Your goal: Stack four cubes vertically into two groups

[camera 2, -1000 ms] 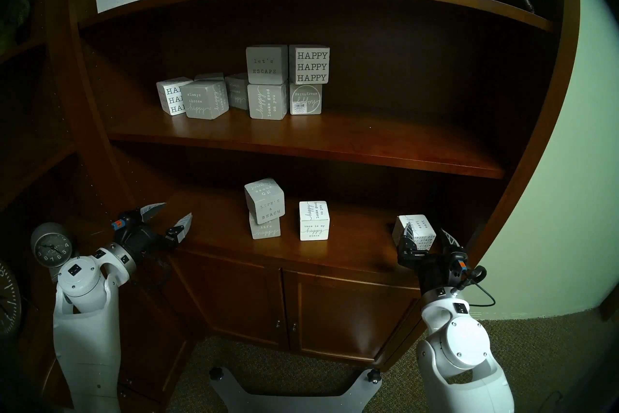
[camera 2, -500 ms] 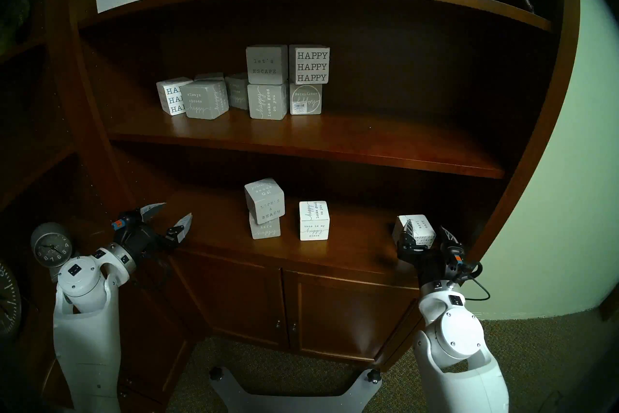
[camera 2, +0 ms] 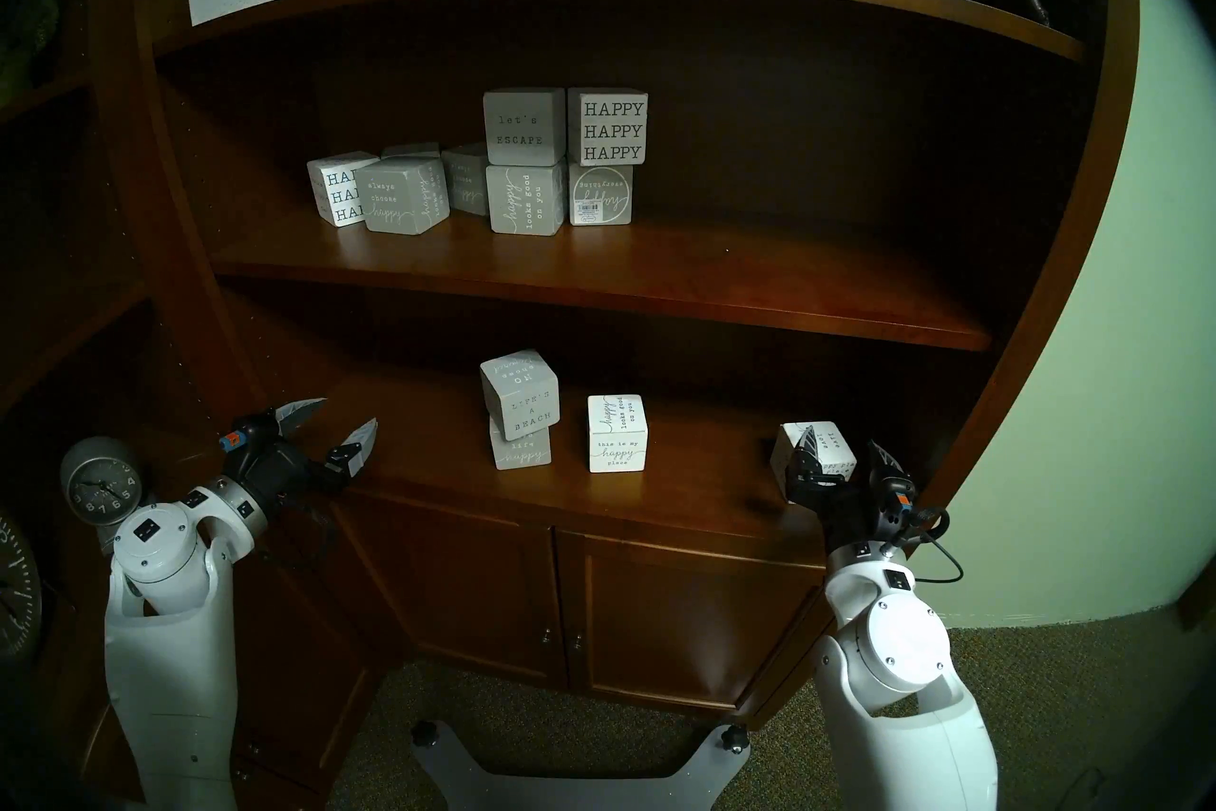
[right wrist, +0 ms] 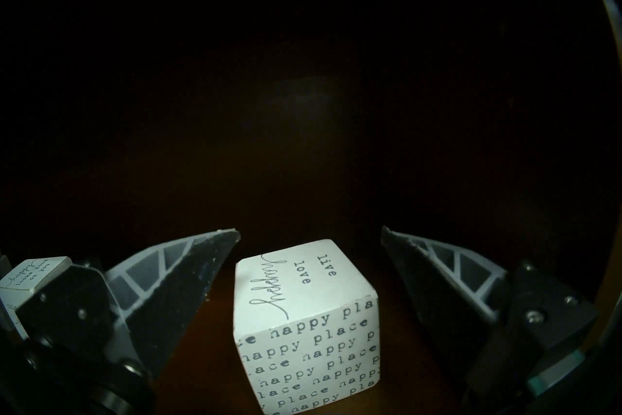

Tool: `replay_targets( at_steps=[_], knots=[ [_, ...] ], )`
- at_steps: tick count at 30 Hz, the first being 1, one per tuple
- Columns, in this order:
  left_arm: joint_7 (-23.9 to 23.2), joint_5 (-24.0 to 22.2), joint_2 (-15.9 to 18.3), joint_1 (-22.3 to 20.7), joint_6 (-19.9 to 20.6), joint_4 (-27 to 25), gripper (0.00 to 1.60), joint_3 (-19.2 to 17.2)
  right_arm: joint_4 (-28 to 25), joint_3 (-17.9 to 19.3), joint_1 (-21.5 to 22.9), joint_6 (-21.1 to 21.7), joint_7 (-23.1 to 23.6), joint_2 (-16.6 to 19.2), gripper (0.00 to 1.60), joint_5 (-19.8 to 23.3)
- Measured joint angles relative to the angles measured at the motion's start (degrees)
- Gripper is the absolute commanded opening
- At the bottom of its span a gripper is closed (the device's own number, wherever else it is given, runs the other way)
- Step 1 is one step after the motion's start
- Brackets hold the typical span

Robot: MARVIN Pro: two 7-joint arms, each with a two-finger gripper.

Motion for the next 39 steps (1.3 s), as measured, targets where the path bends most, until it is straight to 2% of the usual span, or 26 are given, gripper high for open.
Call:
replay_targets(
  at_steps=[18,39],
  knots=[
    [0.0,0.0,0.0,0.0,0.0,0.0,1.60,0.0,4.6,-2.0,2.4,0.5,-0.3,-0.1,1.60,-0.4],
    [0.0,0.0,0.0,0.0,0.0,0.0,1.60,0.0,5.3,-4.3,4.1,1.2,0.9,-0.7,1.60,1.7]
  ],
)
